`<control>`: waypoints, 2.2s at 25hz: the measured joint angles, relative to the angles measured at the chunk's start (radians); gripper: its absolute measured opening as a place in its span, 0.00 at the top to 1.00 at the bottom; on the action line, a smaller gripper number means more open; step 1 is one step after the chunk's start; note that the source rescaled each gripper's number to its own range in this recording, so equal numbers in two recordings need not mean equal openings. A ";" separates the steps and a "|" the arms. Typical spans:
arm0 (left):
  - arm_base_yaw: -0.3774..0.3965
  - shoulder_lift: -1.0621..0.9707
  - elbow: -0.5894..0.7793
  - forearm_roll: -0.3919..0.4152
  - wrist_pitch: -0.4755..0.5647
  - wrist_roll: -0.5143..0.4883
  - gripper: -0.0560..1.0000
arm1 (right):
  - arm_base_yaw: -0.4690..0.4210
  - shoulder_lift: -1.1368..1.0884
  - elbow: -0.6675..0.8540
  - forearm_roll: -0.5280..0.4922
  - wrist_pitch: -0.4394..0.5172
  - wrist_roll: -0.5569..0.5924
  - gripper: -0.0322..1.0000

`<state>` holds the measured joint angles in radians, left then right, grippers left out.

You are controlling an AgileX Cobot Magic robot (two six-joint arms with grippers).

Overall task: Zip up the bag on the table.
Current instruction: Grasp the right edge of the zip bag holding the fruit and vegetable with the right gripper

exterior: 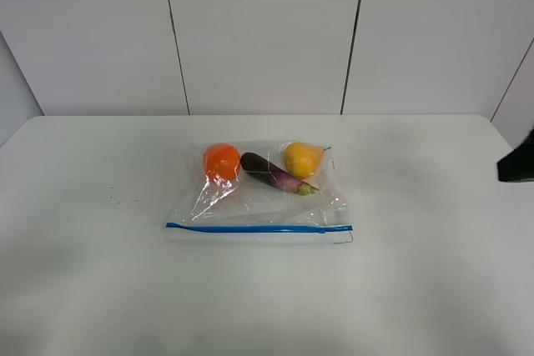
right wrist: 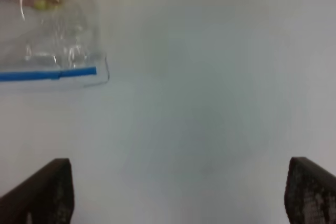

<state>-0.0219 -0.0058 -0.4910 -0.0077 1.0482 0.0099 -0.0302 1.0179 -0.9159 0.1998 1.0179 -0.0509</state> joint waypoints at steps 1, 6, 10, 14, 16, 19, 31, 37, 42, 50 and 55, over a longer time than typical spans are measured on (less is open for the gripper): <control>0.000 0.000 0.000 0.000 0.000 0.000 0.03 | 0.000 0.067 -0.009 0.017 -0.015 -0.024 0.11; 0.000 0.000 0.000 0.000 0.000 0.000 0.03 | 0.000 0.347 -0.024 0.170 -0.126 -0.177 0.11; 0.000 0.000 0.000 0.000 0.000 0.000 0.03 | 0.000 0.542 -0.024 0.373 -0.200 -0.337 0.11; 0.000 0.000 0.000 0.000 0.000 0.000 0.03 | 0.000 0.693 -0.025 0.563 -0.269 -0.541 0.11; 0.000 0.000 0.000 0.000 0.000 0.000 0.03 | 0.000 0.755 -0.028 0.663 -0.283 -0.646 0.11; 0.000 0.000 0.000 0.000 0.000 0.000 0.03 | 0.000 0.843 -0.028 0.808 -0.283 -0.801 0.11; 0.000 0.000 0.000 0.000 0.000 0.000 0.03 | 0.000 1.057 -0.141 1.060 -0.135 -1.063 0.11; 0.000 0.000 0.000 0.000 0.000 0.000 0.03 | 0.000 1.131 -0.181 1.069 -0.085 -1.061 0.15; 0.000 0.000 0.000 0.000 0.000 0.000 0.03 | 0.000 1.166 -0.181 1.086 -0.047 -1.062 0.18; 0.000 0.000 0.000 0.000 0.000 0.000 0.03 | 0.000 1.199 -0.182 1.099 -0.033 -1.078 0.33; 0.000 0.000 0.000 0.000 0.000 0.000 0.03 | 0.000 1.199 -0.182 1.101 -0.036 -1.081 0.45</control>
<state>-0.0219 -0.0058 -0.4910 -0.0077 1.0482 0.0099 -0.0302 2.2165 -1.0976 1.3004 0.9816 -1.1315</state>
